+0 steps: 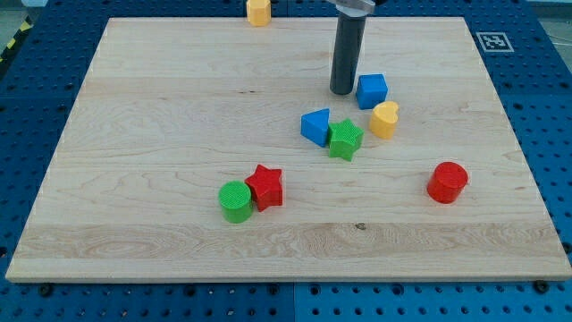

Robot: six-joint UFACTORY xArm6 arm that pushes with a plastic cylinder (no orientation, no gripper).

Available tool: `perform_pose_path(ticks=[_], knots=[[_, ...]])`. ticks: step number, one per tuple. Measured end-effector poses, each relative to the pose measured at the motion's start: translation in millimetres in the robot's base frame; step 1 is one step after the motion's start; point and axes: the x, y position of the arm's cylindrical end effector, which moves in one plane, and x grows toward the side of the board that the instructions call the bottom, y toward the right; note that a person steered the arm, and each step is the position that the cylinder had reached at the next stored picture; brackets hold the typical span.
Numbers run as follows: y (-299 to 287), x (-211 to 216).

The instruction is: Move the blue cube to the top right of the yellow heart

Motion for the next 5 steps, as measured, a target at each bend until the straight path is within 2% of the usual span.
perform_pose_path(ticks=[5], knots=[[6.2, 4.8]])
